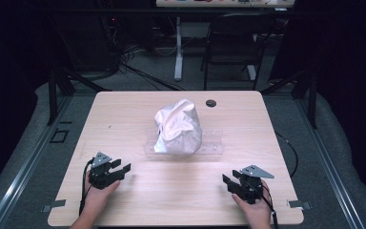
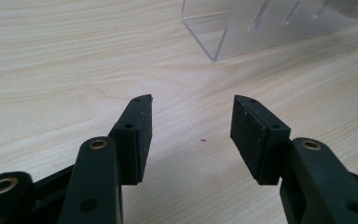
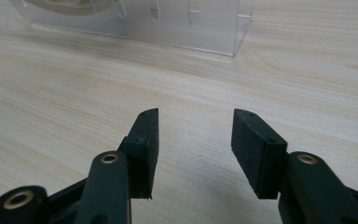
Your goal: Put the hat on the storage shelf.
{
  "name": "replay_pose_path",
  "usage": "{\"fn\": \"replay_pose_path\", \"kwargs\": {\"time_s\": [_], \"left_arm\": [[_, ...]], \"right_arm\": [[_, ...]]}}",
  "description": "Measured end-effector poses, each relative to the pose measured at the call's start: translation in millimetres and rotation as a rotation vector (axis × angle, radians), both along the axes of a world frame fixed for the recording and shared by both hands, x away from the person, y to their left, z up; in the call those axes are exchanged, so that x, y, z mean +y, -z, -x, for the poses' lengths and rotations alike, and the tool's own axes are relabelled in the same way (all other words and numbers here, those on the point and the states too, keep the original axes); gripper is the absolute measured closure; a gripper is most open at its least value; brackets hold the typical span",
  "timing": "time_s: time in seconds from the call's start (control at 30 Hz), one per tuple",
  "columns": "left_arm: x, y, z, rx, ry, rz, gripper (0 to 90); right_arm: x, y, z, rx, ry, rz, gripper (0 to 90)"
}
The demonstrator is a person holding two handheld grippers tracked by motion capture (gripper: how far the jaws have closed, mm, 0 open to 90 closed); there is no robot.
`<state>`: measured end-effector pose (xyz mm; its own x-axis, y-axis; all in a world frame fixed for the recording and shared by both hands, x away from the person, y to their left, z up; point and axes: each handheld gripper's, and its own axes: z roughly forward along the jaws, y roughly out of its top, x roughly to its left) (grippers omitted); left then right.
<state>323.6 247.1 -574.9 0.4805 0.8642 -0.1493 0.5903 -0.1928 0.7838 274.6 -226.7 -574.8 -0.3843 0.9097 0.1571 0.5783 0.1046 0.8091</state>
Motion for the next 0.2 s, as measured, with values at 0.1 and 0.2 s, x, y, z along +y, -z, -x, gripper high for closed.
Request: {"fn": "replay_pose_path", "kwargs": {"time_s": [0.1,0.2], "left_arm": [[-1.1,-0.1,0.3,-0.004,0.003,0.006,48.3],[-8.3,-1.3,3.2,-0.025,0.027,-0.022,48.3]], "right_arm": [[-1.9,-0.8,0.3,-0.014,0.013,0.013,50.7],[-2.9,-1.4,0.3,-0.022,0.024,0.011,50.1]]}}
